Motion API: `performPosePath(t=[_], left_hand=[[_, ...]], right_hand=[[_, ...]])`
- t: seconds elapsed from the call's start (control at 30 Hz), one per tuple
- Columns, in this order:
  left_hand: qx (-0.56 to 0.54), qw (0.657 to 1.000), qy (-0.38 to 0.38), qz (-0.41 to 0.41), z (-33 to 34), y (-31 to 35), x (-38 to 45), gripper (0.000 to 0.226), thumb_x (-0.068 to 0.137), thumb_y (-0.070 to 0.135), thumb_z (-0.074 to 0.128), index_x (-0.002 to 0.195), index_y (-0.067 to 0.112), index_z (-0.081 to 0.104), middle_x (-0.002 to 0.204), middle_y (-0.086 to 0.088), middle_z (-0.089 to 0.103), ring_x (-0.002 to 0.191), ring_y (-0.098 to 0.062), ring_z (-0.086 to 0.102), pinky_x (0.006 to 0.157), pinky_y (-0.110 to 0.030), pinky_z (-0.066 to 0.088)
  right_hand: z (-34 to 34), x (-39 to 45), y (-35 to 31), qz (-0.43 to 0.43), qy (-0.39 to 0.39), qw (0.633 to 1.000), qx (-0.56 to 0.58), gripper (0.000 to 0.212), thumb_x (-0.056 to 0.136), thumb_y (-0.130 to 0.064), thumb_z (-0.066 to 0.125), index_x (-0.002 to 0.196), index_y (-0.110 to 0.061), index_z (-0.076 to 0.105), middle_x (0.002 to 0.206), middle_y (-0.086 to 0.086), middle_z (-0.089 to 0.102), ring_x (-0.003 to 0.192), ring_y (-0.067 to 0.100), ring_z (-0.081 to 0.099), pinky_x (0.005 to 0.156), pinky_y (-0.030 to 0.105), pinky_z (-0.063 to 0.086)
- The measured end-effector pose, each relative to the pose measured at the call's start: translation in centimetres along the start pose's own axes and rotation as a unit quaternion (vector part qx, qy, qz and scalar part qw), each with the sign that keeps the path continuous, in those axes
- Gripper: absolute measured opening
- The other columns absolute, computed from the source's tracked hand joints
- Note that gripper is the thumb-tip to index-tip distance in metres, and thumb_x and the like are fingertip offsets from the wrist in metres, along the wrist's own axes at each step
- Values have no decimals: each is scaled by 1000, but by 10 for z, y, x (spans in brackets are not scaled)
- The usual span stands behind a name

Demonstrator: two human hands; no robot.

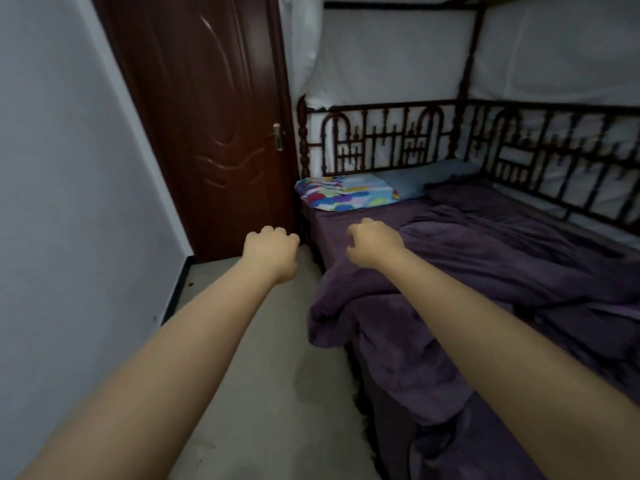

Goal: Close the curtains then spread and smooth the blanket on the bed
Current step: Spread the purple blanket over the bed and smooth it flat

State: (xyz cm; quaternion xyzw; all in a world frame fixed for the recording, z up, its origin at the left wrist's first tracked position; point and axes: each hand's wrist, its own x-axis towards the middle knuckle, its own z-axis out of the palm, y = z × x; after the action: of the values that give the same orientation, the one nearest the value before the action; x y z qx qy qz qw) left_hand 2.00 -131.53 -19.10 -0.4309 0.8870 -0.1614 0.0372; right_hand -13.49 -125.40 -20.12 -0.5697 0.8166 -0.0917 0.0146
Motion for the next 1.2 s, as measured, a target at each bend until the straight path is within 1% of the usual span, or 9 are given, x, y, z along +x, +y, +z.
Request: performPosePath(t=[0.27, 0.4, 0.77, 0.87, 0.93, 1.0, 1.1, 1.13, 1.2], left_hand=[[52, 989, 19, 135, -9, 81, 159, 42, 90, 27, 45, 130, 14, 42, 133, -11, 46, 123, -29, 41, 94, -41, 40], [47, 980, 34, 189, -17, 126, 235, 40, 91, 26, 43, 128, 11, 42, 132, -14, 46, 123, -32, 42, 95, -44, 40], [6, 946, -4, 323, 14, 280, 392, 44, 91, 30, 44, 131, 13, 42, 136, -13, 45, 125, -31, 41, 98, -41, 39], [-5, 927, -20, 376, 30, 337, 436, 44, 90, 32, 45, 130, 14, 44, 138, -13, 46, 126, -30, 42, 100, -40, 39], [-18, 912, -39, 407, 42, 374, 463, 45, 90, 32, 45, 131, 13, 43, 138, -14, 46, 127, -31, 43, 102, -41, 38], [-36, 897, -67, 435, 52, 412, 489, 45, 91, 32, 45, 131, 13, 43, 138, -14, 46, 127, -31, 43, 103, -41, 38], [-66, 872, -114, 472, 74, 471, 532, 48, 91, 35, 45, 133, 13, 41, 139, -13, 44, 127, -31, 42, 101, -41, 39], [-78, 865, -128, 479, 83, 486, 542, 49, 91, 36, 45, 133, 12, 40, 139, -13, 43, 127, -31, 42, 101, -41, 39], [-108, 851, -159, 488, 104, 519, 563, 56, 90, 42, 46, 135, 12, 36, 141, -13, 41, 128, -30, 39, 104, -43, 39]], right_hand=[[-10, 108, 135, 139, 17, 989, 51, 23, 86, -20, 48, 105, -9, 56, 126, 17, 54, 114, 33, 51, 91, 39, 45], [-9, 140, 214, 213, 22, 973, 83, 32, 86, -19, 46, 114, -7, 57, 127, 16, 55, 114, 32, 53, 91, 37, 46], [46, 138, 401, 390, -18, 911, 134, 31, 85, -20, 49, 110, -4, 61, 124, 18, 59, 114, 30, 55, 92, 32, 45], [68, 131, 452, 449, -43, 883, 132, 21, 87, -18, 47, 77, -5, 62, 93, 18, 63, 97, 28, 57, 78, 31, 42], [81, 128, 483, 479, -45, 867, 131, 36, 87, -15, 46, 52, -17, 38, 65, 5, 46, 76, 20, 48, 64, 26, 33], [87, 129, 508, 508, -59, 850, 127, 43, 88, -13, 44, 50, -21, 27, 58, -3, 35, 62, 16, 38, 54, 26, 27], [108, 144, 554, 556, -67, 817, 137, 32, 90, -12, 42, 59, -14, 52, 76, 11, 58, 71, 14, 42, 61, 25, 29], [115, 150, 564, 565, -75, 810, 138, 27, 91, -12, 41, 76, -6, 63, 95, 18, 64, 78, 16, 46, 67, 25, 32], [139, 167, 588, 579, -72, 798, 151, 30, 93, -16, 40, 106, 1, 61, 121, 19, 62, 99, 25, 56, 81, 30, 39]])
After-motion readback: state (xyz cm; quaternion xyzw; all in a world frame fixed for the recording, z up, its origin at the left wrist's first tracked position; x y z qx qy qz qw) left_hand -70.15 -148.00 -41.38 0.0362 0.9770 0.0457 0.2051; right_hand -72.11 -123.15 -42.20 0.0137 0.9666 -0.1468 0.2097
